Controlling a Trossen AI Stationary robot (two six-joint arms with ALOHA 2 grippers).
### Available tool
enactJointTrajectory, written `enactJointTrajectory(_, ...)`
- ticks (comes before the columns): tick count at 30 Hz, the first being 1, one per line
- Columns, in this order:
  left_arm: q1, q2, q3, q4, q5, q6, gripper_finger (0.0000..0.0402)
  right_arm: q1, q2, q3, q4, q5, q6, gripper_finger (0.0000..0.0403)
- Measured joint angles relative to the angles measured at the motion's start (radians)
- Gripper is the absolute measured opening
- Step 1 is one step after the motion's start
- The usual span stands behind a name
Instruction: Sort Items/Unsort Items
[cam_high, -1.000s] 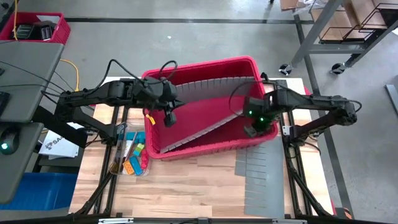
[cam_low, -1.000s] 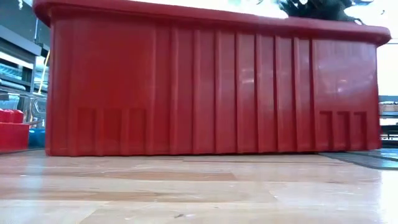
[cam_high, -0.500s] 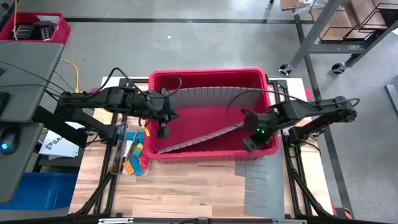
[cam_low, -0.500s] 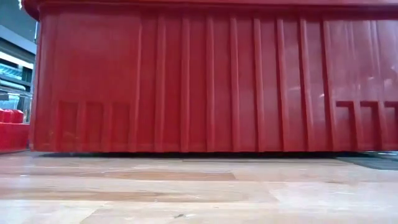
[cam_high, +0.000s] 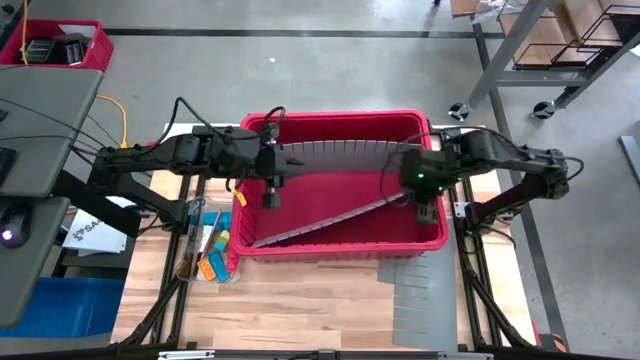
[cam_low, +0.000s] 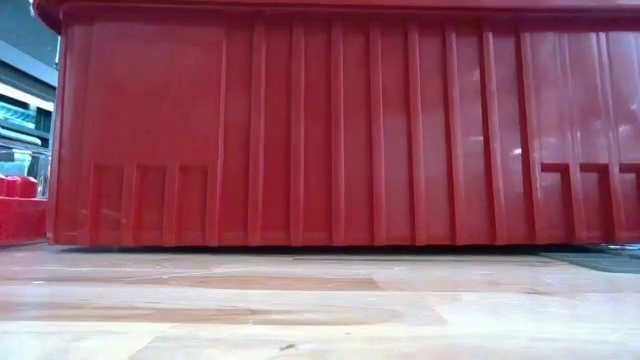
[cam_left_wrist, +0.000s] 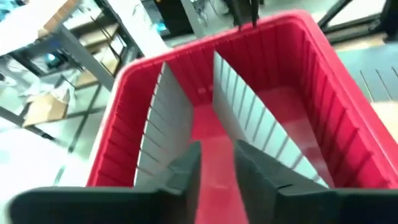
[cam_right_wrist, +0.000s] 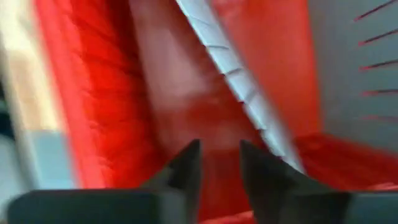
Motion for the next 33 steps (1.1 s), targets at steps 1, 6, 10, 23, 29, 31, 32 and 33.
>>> enactJointTrajectory(1, 0.0, 0.001, 0.0, 0.011, -0.009, 0.0, 0.0112, -0.015, 0.014, 0.0, 0.002, 0.024, -0.073, 0.0122)
enactJointTrajectory(6, -0.008, 0.019, 0.0, 0.031, -0.083, -0.08, 0.0195, -0.065, 0.103, 0.0, 0.04, 0.077, -0.369, 0.0224)
enactJointTrajectory(10, -0.028, 0.02, 0.001, -0.008, -0.137, -0.165, 0.0243, -0.094, 0.175, 0.0, 0.02, 0.01, -0.443, 0.0256)
enactJointTrajectory(23, 0.026, -0.029, -0.012, -0.296, -0.124, -0.173, 0.0262, -0.074, 0.192, -0.127, 0.165, 0.005, -0.458, 0.0259)
enactJointTrajectory(29, 0.058, -0.138, -0.171, -0.18, -0.046, -0.161, 0.0262, -0.045, 0.193, -0.26, 0.198, 0.021, -0.39, 0.0259)
enactJointTrajectory(31, 0.058, -0.179, -0.225, -0.107, -0.047, -0.173, 0.0262, -0.036, 0.192, -0.273, 0.238, 0.038, -0.368, 0.0259)
enactJointTrajectory(32, 0.058, -0.195, -0.25, -0.072, -0.048, -0.181, 0.0262, -0.034, 0.192, -0.283, 0.264, 0.054, -0.36, 0.0259)
enactJointTrajectory(33, 0.057, -0.21, -0.278, -0.039, -0.049, -0.195, 0.0262, -0.033, 0.192, -0.294, 0.29, 0.073, -0.353, 0.0259)
